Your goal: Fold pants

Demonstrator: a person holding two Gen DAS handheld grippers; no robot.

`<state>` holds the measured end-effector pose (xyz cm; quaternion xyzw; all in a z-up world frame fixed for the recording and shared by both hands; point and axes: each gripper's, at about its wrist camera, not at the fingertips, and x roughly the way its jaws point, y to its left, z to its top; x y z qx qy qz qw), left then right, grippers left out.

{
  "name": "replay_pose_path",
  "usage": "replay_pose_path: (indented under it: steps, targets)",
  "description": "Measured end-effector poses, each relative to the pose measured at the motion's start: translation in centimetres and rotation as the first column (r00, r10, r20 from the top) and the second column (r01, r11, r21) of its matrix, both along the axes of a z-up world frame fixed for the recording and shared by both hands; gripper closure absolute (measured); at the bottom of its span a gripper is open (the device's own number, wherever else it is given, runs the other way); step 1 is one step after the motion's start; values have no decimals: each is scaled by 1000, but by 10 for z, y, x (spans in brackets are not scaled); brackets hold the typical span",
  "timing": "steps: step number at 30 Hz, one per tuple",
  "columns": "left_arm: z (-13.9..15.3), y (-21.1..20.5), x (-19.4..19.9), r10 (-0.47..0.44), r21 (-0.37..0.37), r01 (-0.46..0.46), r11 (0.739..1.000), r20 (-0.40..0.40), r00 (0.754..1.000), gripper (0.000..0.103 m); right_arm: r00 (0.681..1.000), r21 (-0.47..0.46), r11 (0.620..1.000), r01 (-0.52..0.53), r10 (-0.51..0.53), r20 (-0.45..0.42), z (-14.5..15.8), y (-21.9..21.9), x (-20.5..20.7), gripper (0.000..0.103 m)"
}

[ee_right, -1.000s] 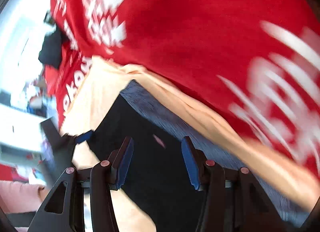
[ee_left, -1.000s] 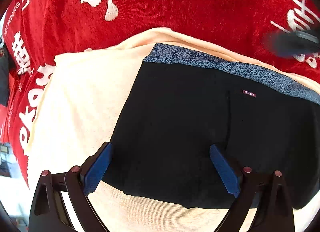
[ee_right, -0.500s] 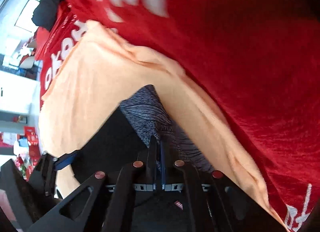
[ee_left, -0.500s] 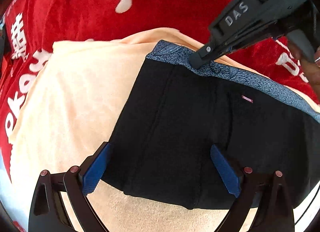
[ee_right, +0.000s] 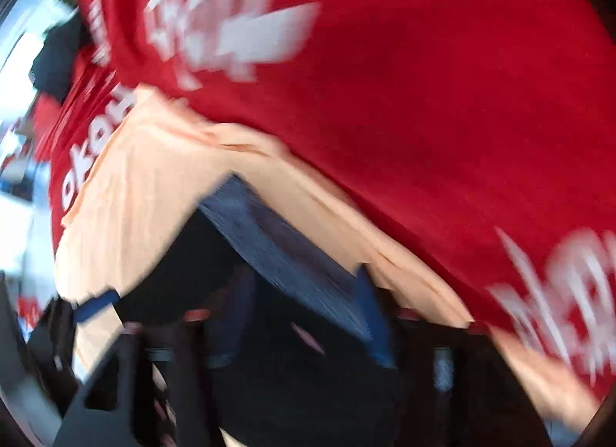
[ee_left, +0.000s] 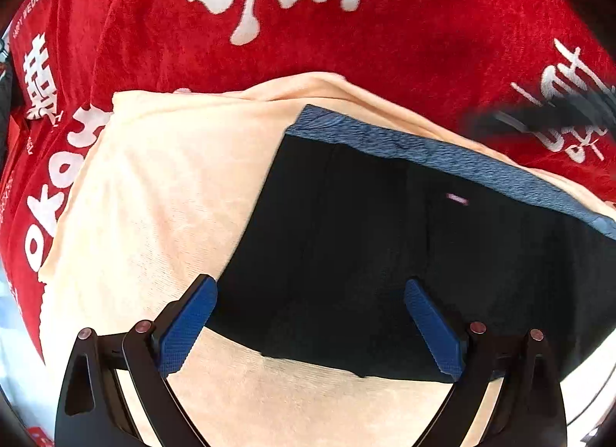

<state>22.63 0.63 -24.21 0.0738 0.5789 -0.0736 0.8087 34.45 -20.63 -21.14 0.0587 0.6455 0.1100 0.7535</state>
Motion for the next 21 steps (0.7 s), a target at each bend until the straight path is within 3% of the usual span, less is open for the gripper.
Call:
replay_pose_path:
  steps: [3,6,9,11,13,14,15,16,18,20,21]
  targets:
    - [6,-18,-2,-31,3,31,1000,0,1000,4,987,-31,989,145,-146,-59,-1,-61,-48,39]
    - [3,-45,-3,-81,10,81,997,-9,997,4,953,-67,962,264,-271,-138,-19,-115,-91,44]
    - [-11,-72,2,-108,29,109,994,-20,994,4,919,-59,930,363,-368,-143,-29,-162,-118,48]
    - [-30,-79,10,-91,87,94,992,-31,995,3,901,-57,911,409,-413,-134,-37,-191,-126,48]
    - [-32,-81,11,-87,92,87,992,0,996,1,868,-46,875,481,-483,-118,-44,-233,-135,71]
    - [-32,-82,9,-104,103,102,989,12,995,1,841,-45,847,529,-531,-102,-44,-254,-140,83]
    - [-32,-83,9,-114,109,112,988,18,993,1,790,-100,792,602,-609,-73,-42,-285,-148,83]
    - [-32,-84,8,-123,116,120,986,20,992,1,766,-117,766,632,-640,-57,-40,-296,-153,83]
    - [-29,-89,9,-127,144,126,982,-5,992,1,680,-170,676,717,-732,-44,-30,-327,-170,79]
    - [-20,-98,6,-135,144,136,980,-14,991,1,670,-104,673,732,-739,-68,-17,-330,-184,78]
    - [-13,-106,2,-143,125,143,982,-11,990,1,703,-79,707,703,-707,-74,-10,-319,-189,74]
